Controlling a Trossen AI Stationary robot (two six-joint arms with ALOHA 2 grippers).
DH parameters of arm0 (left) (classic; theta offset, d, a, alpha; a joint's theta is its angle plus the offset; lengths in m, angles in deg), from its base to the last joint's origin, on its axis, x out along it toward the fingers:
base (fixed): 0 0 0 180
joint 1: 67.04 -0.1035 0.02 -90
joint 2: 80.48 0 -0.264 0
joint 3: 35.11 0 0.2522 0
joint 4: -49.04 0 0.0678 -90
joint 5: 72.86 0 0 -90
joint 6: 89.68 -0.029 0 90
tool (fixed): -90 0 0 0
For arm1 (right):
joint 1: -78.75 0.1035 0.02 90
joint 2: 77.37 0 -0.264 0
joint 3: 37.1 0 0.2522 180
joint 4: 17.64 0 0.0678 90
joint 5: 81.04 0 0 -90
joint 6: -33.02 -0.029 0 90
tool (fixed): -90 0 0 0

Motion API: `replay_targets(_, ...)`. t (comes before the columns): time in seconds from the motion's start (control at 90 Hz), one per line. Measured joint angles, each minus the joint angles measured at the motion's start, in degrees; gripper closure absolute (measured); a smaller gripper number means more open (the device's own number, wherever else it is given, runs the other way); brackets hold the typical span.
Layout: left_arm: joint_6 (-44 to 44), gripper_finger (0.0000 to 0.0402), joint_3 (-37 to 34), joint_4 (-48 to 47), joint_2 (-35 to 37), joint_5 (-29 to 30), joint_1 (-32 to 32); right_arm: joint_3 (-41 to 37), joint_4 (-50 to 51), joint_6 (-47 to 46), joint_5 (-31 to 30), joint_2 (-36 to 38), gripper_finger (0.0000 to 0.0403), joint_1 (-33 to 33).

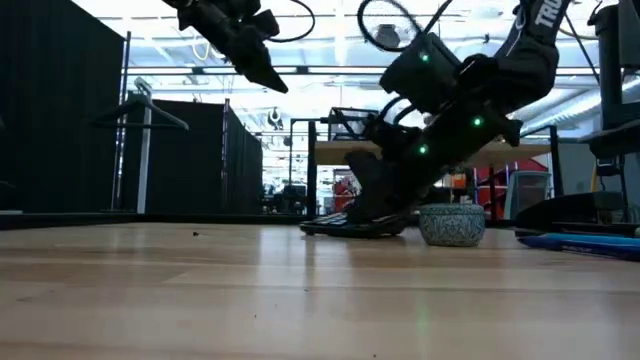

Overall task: Pick and place office supplies into organizer
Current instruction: Remove the black calculator from under the wooden shelf

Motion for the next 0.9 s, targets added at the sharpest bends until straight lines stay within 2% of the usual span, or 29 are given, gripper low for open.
replay_targets(0.211, 4.8, 0.0369, 0.0, -0.34, 0.0, 0.0, 0.45, -0.21, -6.34, 5.1, 12.1, -0.34, 0.0403, 2.58)
replay_targets(0.4, 4.93, 0.0369, 0.0, -2.14, 0.82, 1.02, 2.19, -0.25, -5.4, 4.84, 11.54, 2.36, 0.0403, 4.16)
replay_targets(0.589, 4.92, 0.0369, 0.09, -4.81, 4.22, 6.96, 5.78, -0.24, 6.87, 5.26, 11.12, 10.12, 0.0403, 4.32)
replay_targets(0.778, 4.91, 0.0369, -0.33, -7.75, 6.03, 6.69, 7.97, -0.21, 24.0, 9.35, 9.17, 17.58, 0.0403, 1.53)
replay_targets(0.9, 5.8, 0.0369, -5.33, -8.4, 6.05, 2.24, 8.12, -0.21, 27.04, 11.71, 9.92, 17.35, 0.0403, -0.81)
